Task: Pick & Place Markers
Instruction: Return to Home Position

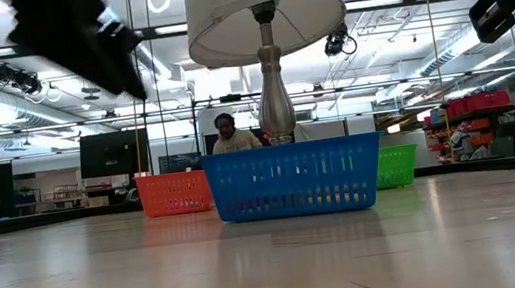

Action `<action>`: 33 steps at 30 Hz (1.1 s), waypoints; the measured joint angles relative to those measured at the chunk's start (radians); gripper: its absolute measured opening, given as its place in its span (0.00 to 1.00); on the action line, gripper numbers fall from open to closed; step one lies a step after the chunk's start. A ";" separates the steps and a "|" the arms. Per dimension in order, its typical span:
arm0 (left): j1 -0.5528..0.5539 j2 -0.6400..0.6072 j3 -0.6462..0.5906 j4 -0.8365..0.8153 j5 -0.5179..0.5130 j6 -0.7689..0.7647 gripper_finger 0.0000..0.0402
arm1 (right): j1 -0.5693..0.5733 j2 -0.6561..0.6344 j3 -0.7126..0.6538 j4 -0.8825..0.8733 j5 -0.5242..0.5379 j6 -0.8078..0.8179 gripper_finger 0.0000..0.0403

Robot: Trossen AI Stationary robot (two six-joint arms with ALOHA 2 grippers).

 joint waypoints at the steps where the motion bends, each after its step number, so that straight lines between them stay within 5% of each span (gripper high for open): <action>1: 0.000 -0.034 -0.049 0.019 -0.001 0.000 0.59 | 0.000 0.000 0.000 0.001 0.000 0.000 0.29; 21: 0.017 -0.746 -0.630 0.534 -0.296 -0.191 0.59 | 0.000 0.000 0.000 0.000 0.000 0.000 0.29; 33: 0.127 -1.021 -0.819 0.533 -0.203 -0.210 0.59 | 0.000 0.000 0.000 0.001 0.000 0.000 0.29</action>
